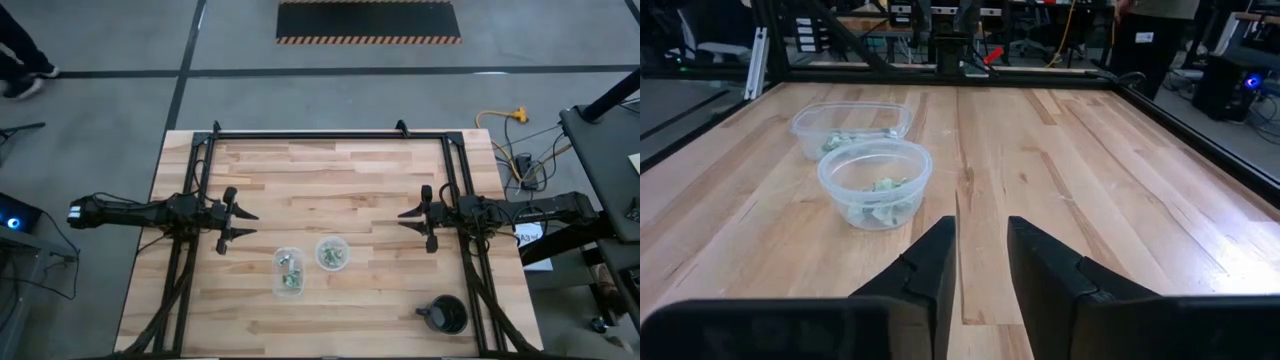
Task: Pick and place items into bin
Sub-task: Return to Home Position
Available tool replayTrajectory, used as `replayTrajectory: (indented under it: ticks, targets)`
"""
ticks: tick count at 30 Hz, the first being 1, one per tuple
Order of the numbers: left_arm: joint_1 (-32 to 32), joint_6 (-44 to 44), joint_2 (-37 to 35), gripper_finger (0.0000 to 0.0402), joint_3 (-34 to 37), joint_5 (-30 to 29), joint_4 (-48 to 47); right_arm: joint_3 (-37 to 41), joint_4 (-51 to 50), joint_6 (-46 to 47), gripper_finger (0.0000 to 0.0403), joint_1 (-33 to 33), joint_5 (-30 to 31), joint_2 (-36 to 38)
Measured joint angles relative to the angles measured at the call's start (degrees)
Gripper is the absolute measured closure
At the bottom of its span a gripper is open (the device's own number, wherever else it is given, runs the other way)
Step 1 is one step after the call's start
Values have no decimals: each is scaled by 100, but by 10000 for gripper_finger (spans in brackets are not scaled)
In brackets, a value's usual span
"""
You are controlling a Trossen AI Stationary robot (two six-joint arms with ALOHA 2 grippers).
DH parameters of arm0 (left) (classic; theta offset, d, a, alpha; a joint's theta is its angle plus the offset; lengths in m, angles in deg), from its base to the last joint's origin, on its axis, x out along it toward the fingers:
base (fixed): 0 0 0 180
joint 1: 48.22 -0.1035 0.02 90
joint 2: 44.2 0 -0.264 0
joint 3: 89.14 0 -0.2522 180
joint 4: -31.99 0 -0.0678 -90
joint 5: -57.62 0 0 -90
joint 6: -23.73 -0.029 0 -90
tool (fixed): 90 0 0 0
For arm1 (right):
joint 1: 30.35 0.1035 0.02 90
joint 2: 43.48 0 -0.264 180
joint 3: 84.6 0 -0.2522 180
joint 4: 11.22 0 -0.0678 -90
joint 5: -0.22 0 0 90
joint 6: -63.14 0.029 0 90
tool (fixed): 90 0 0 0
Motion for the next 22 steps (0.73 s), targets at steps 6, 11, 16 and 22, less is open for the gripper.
replayTrajectory:
  ticks: [6, 11, 16, 22]
  targets:
    - [0, 0, 0, 253, 0, 1, 0, 0, 0, 3, 323, 1, -1, 2]
    - [2, 0, 2, 253, 0, 0, 0, 0, 0, 7, 331, 0, -1, 1]
    - [0, 0, 0, 253, 0, 0, 0, 0, 0, 7, 335, 0, -1, 2]
    - [1, 0, 1, 253, 0, 1, 0, 0, 0, -2, 327, -2, 0, 0]
